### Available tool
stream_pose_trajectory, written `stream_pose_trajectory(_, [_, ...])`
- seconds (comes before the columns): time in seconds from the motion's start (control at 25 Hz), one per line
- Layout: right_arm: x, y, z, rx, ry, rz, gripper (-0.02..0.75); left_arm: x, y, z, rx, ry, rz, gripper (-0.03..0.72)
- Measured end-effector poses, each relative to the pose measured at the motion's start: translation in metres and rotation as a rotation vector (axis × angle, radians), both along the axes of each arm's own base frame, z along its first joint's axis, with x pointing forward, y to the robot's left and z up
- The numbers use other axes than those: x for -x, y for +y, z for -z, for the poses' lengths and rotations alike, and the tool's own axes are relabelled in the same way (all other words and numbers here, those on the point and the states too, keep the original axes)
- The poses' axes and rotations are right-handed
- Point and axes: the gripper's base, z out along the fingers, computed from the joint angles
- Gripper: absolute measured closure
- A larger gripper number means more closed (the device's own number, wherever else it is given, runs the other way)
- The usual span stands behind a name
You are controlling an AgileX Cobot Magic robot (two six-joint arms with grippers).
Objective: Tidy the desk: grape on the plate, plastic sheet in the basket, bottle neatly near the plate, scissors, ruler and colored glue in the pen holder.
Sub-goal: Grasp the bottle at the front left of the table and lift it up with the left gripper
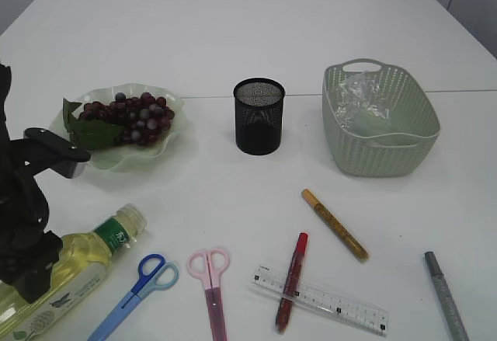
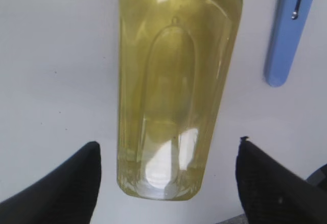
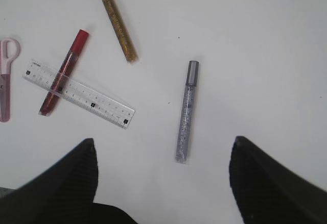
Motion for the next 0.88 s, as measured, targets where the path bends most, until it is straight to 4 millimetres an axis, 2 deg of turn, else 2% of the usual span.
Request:
stream_pose_trajectory(0.12, [0.000, 0.000, 0.000, 0.000, -0.002, 0.000, 0.153, -0.003, -0.001, 0.001, 0.009, -0.024, 0.005, 0.086])
stream_pose_trajectory(0.4, [0.000, 0.000, 0.000, 0.000, -0.002, 0.000, 0.153, -0.008, -0.004, 0.018, 0.001, -0.003, 0.005, 0.085])
stream_pose_trajectory(0.88, [0.000, 0.000, 0.000, 0.000, -0.004, 0.001, 0.154, -0.012, -0.007, 0.029, 0.011, 0.004, 0.000, 0.086])
